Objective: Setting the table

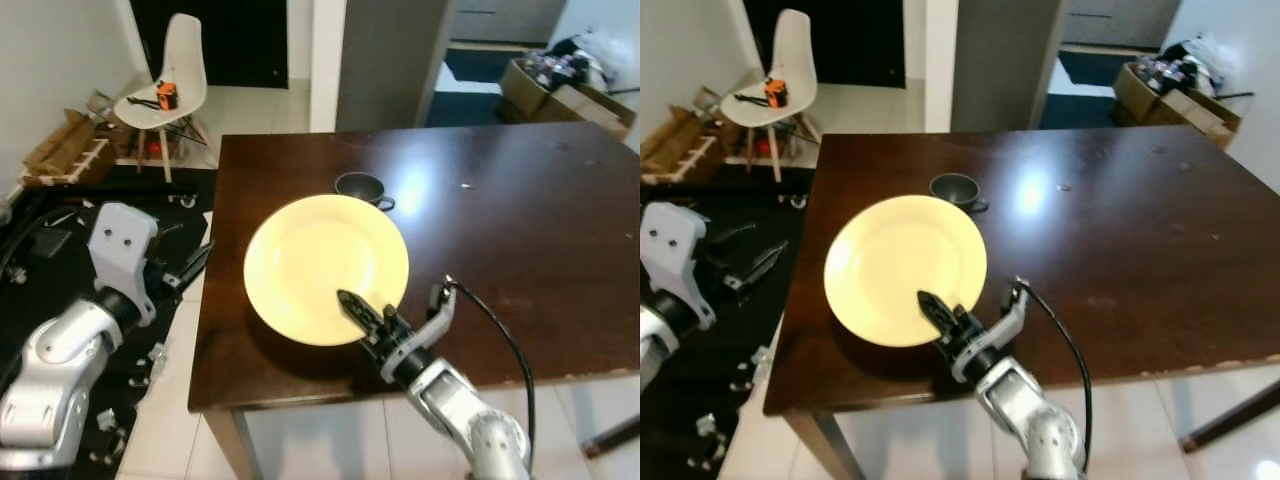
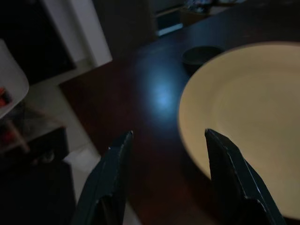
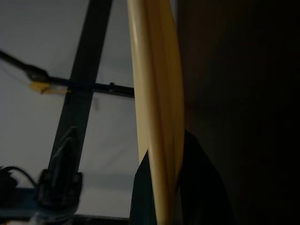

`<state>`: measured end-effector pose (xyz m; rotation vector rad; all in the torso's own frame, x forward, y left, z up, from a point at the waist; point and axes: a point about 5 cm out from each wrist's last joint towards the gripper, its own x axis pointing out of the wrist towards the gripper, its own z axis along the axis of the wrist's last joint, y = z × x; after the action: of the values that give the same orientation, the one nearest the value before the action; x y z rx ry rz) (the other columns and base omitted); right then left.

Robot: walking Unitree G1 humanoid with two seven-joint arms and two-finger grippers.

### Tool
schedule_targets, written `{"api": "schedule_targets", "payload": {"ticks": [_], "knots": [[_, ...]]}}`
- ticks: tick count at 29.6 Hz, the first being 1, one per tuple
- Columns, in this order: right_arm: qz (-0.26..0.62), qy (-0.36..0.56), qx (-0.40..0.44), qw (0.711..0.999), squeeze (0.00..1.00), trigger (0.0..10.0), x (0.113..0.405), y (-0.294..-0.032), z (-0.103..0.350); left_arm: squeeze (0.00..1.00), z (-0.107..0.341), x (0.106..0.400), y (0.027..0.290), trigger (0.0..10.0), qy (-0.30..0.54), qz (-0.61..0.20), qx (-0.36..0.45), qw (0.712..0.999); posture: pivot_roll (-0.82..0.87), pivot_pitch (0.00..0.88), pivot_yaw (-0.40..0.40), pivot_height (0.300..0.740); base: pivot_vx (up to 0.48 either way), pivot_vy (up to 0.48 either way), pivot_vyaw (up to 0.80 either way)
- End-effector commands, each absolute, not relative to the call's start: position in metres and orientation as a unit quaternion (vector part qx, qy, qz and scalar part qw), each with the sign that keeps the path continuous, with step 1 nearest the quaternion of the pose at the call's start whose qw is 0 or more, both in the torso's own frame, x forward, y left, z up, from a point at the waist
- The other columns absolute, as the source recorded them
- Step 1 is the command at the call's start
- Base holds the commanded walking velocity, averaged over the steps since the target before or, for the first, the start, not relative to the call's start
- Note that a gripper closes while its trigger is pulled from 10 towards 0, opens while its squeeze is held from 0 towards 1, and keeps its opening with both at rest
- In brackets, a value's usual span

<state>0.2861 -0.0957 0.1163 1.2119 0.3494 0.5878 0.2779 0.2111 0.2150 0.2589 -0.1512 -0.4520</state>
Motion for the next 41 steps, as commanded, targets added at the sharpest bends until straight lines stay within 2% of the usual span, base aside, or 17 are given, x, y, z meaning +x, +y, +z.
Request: {"api": "schedule_targets", "payload": {"ticks": [1,6,11,19,32,33,34,35,36,37,41], "knots": [[0.275,0.172,0.592,0.738,0.0,10.0,0.286,-0.079,0.114,0.0,0.217,0.271,0.209,10.0,-0.066,-0.25,0.139,0.956,0.09,0.035,0.052,0.74,0.0,0.0,0.0],[0.276,0.181,0.594,0.733,0.0,10.0,0.294,-0.07,0.117,0.0,0.228,0.266,0.204,10.0,-0.071,-0.28,0.152,0.945,0.11,0.047,0.055,0.74,0.0,0.0,0.0],[0.269,0.186,0.588,0.74,0.0,10.0,0.31,-0.059,0.123,0.0,0.242,0.262,0.193,10.0,-0.081,-0.312,0.165,0.932,0.14,0.069,0.062,0.74,0.0,0.0,0.0],[0.242,0.188,0.586,0.75,0.0,10.0,0.329,-0.054,0.122,0.0,0.247,0.252,0.187,10.0,-0.07,-0.331,0.169,0.926,0.19,0.112,0.085,0.74,0.0,0.0,0.0],[0.257,0.178,0.603,0.734,0.0,10.0,0.34,-0.042,0.13,0.0,0.249,0.244,0.189,10.0,-0.041,-0.333,0.176,0.926,0.23,0.156,0.115,0.74,0.0,0.0,0.0],[0.257,0.18,0.603,0.733,0.05,10.0,0.34,-0.041,0.129,0.0,0.249,0.243,0.189,10.0,-0.039,-0.332,0.175,0.926,0.23,0.157,0.114,0.74,0.0,0.0,0.0],[0.257,0.18,0.603,0.733,0.05,10.0,0.34,-0.04,0.129,0.0,0.249,0.243,0.189,10.0,-0.038,-0.332,0.175,0.926,0.23,0.157,0.114,0.74,0.0,0.0,0.0],[0.258,0.182,0.604,0.732,0.62,10.0,0.34,-0.039,0.128,0.0,0.248,0.243,0.189,10.0,-0.037,-0.331,0.175,0.926,0.23,0.159,0.114,0.74,0.0,0.0,0.0],[0.258,0.183,0.604,0.731,0.62,10.0,0.34,-0.038,0.128,0.0,0.248,0.243,0.189,10.0,-0.036,-0.331,0.174,0.927,0.23,0.159,0.114,0.74,0.0,0.0,0.0],[0.259,0.184,0.605,0.73,1.0,10.0,0.339,-0.038,0.127,0.0,0.248,0.243,0.188,10.0,-0.036,-0.331,0.174,0.927,0.23,0.159,0.113,0.74,0.0,0.0,0.0],[0.263,0.185,0.603,0.73,1.0,10.0,0.338,-0.036,0.127,0.0,0.247,0.243,0.188,10.0,-0.035,-0.33,0.174,0.927,0.22,0.157,0.112,0.74,0.0,0.0,0.0]]}}
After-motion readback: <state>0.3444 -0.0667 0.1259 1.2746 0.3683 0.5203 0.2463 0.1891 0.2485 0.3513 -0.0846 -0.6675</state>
